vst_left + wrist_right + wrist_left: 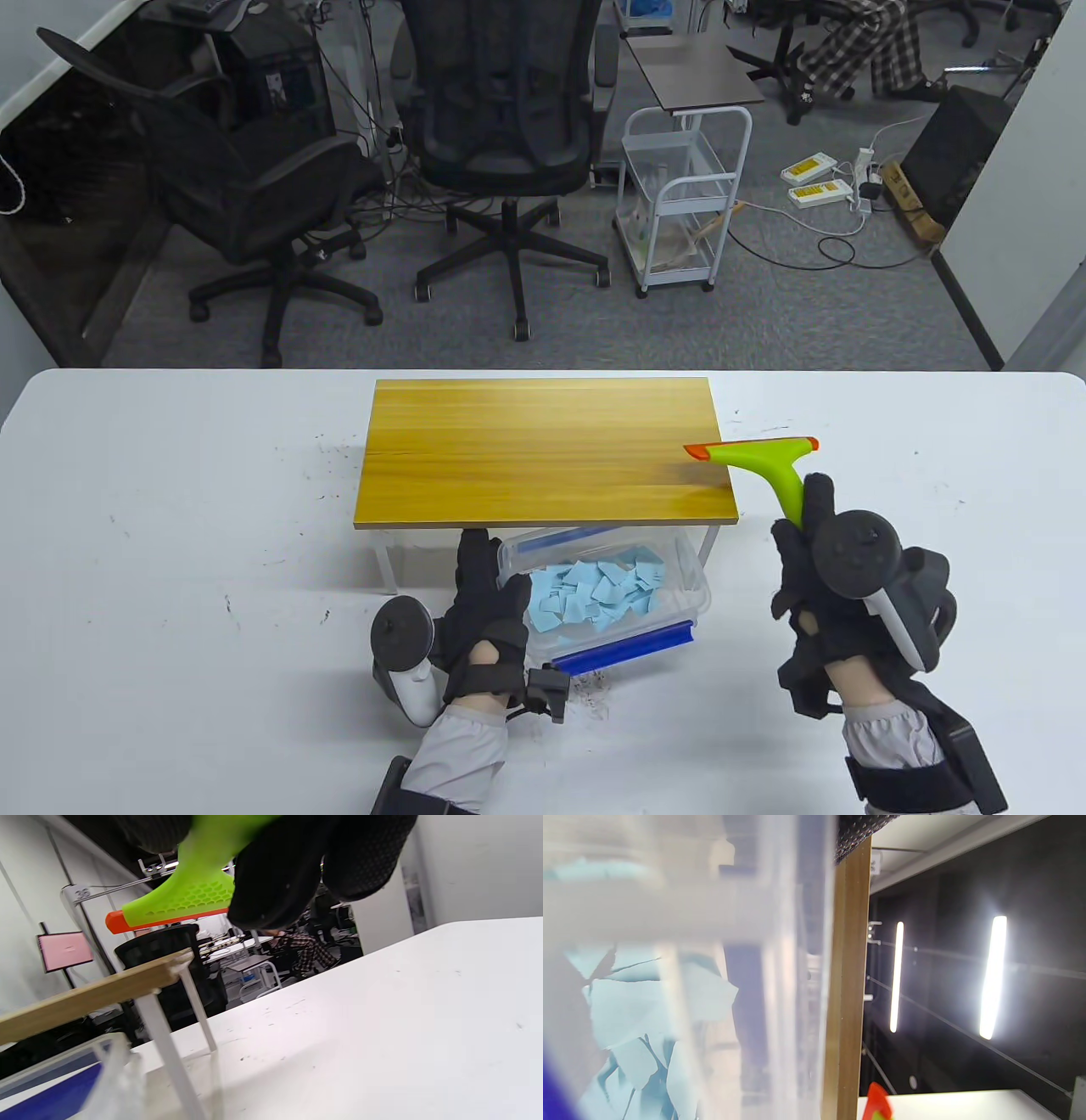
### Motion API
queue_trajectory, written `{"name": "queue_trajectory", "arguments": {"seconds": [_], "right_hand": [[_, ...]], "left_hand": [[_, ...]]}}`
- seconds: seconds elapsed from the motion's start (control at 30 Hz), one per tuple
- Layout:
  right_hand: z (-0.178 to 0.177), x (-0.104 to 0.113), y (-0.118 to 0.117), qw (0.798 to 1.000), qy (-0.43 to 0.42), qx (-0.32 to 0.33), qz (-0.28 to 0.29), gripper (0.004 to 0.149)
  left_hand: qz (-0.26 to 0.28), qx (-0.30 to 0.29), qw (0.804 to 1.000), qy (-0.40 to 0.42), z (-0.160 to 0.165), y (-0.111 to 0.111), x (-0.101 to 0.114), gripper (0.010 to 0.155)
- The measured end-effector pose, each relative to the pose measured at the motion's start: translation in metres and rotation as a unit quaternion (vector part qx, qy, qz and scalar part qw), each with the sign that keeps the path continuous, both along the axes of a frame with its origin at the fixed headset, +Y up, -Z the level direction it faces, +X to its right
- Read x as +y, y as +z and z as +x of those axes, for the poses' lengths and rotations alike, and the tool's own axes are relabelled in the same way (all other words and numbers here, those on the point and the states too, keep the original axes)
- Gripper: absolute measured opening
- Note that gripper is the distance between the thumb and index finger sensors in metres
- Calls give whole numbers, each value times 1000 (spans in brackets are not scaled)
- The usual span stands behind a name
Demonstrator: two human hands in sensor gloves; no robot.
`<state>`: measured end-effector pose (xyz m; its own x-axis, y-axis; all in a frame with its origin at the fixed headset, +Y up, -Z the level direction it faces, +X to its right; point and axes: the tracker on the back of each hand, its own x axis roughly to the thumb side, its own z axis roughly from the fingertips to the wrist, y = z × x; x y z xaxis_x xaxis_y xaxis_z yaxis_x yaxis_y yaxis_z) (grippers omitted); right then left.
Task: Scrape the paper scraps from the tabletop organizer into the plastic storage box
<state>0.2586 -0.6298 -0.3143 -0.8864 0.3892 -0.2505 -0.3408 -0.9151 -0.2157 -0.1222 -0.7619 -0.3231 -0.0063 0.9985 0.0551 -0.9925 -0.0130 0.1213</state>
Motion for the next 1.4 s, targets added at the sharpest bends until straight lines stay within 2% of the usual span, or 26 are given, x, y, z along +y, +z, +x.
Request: {"name": "queue_trajectory", "arguments": {"seconds": [0.3, 0.53, 0.83, 1.1, 1.3, 1.4], "right_hand": [[27, -79, 15, 995, -19, -94, -32, 66], [34, -120, 26, 993, -45, -108, -24, 65], [45, -132, 30, 995, -32, -87, -27, 65], [57, -134, 30, 994, -65, -89, -26, 65], [63, -133, 34, 992, -83, -95, -19, 65], [64, -133, 34, 992, -85, -95, -17, 64]], "left_hand": [[-7, 0, 1000, -6, 0, 0, -1, 77], [-15, -2, 1000, -13, 0, 1, -2, 77], [-18, 5, 999, -29, -7, 2, 1, 76], [-60, -21, 997, -43, -16, 14, 4, 74], [-60, -67, 995, -40, -25, 29, 28, 74], [-47, -80, 995, -34, -32, 37, 51, 74]]}}
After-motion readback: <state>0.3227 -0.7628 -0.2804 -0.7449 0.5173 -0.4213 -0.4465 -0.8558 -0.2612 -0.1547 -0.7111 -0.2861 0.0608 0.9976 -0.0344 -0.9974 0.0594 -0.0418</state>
